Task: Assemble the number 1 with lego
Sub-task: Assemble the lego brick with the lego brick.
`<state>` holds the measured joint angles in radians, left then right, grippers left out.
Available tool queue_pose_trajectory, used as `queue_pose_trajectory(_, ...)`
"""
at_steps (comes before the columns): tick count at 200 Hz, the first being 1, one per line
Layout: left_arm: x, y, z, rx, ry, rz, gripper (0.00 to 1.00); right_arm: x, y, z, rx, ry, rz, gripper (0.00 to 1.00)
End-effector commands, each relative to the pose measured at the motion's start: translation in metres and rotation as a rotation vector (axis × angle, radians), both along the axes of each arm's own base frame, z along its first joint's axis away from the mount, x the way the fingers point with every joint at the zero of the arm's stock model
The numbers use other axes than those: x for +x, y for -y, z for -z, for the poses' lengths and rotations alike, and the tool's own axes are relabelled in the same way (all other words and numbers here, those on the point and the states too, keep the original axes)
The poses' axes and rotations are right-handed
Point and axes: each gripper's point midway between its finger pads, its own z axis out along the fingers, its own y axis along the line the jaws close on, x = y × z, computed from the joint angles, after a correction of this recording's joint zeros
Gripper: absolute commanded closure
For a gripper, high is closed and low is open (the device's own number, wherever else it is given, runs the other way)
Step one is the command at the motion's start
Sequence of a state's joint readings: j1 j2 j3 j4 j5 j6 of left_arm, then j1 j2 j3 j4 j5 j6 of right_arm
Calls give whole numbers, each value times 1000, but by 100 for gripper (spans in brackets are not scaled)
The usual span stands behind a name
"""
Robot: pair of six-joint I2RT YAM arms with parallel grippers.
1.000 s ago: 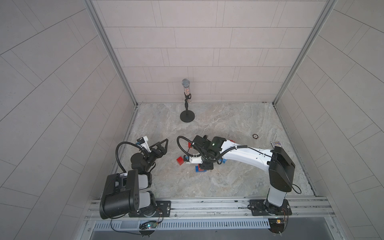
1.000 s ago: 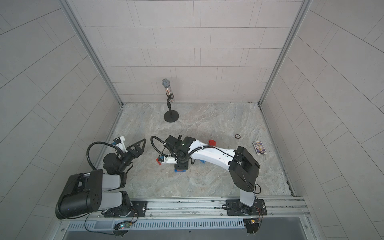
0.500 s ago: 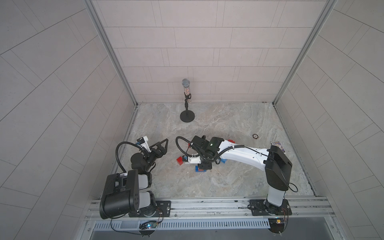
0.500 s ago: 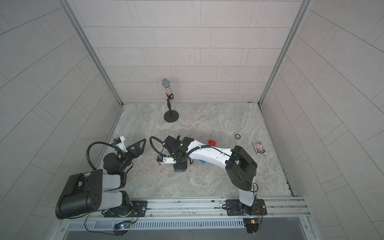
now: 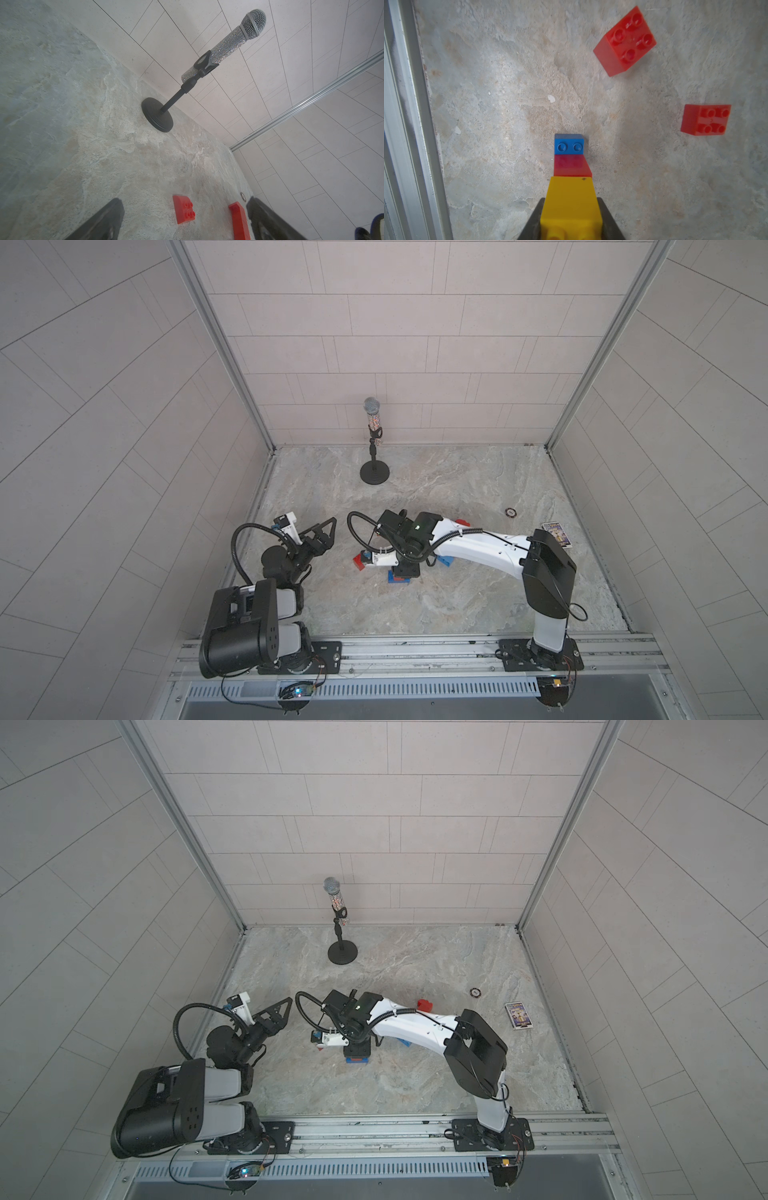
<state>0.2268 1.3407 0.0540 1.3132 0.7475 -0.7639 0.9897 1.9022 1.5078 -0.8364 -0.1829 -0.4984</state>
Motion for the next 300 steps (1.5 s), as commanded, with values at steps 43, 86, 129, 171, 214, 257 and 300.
queue_pose_trajectory(43, 3, 0, -14, 9, 56, 7, 0, -56, 53, 95, -253, -271, 22, 100)
queue_pose_trajectory(86, 3, 0, -14, 8, 55, 8, 0, -52, 66, 108, -360, -273, 76, 100)
queue_pose_trajectory(129, 3, 0, -14, 8, 55, 6, 0, -51, 73, 117, -376, -252, 95, 100)
queue_pose_trajectory(171, 3, 0, -13, 8, 54, 6, 0, -54, 86, 128, -382, -220, 52, 100)
queue_pose_trajectory(214, 3, -1, -14, 9, 56, 5, 0, -42, 90, 128, -406, -151, 23, 100)
queue_pose_trajectory(257, 3, 0, -14, 9, 55, 5, 0, -20, 85, 109, -407, -68, 3, 100)
queue_pose_trajectory(300, 3, 0, -14, 9, 56, 6, 0, -15, 84, 105, -409, -73, 4, 100)
